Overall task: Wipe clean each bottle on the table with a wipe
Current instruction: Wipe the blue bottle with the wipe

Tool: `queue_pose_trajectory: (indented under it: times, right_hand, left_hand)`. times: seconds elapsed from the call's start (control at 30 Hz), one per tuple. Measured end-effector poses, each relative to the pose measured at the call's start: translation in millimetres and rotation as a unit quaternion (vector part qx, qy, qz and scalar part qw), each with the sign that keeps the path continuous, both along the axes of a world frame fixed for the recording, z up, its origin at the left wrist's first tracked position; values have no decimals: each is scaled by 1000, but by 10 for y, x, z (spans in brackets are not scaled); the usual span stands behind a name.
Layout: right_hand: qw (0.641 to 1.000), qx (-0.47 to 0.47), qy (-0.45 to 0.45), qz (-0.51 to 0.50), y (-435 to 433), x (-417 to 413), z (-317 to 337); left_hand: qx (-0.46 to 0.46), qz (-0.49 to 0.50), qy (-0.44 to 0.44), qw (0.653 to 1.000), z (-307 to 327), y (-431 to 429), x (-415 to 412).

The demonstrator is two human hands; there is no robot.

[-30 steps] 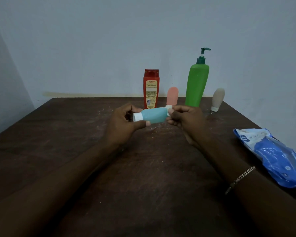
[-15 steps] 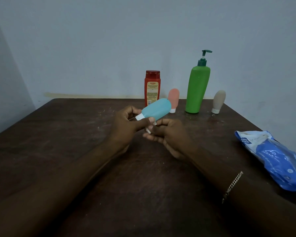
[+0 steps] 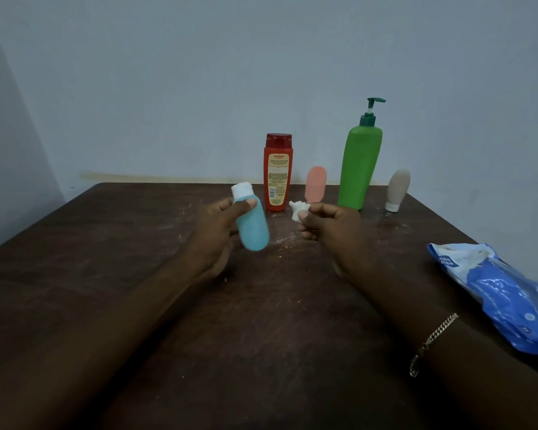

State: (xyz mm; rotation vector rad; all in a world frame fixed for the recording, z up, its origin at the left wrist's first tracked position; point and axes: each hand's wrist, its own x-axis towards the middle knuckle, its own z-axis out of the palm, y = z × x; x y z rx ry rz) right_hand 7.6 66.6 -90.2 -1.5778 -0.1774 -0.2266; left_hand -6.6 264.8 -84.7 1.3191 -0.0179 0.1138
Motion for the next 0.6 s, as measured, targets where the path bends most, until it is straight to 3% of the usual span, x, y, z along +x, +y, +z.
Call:
queue_pose_trajectory:
  times: [0.13,0.3,0.43,0.5,0.6]
  right_hand:
    - [975,-177,-128,-41,62,-95,21]
    - [927,-258,-263,-74,68,-131,48]
    - [870,-368,-325,-38,83,-114,42]
    - [848,-399,-348,-27,95,-94,26]
    - [821,-435,-367,-46,88,-84,39]
  left_hand:
    - [17,-11,45,999,8,-9,1]
    - [152,-34,51,986,-56,7,0]
    - [214,-64,66,972,-43,-57,-21]
    - [274,-64,54,958,-31,-95,-42]
    - [427,2,13,904,-32,-78,-22]
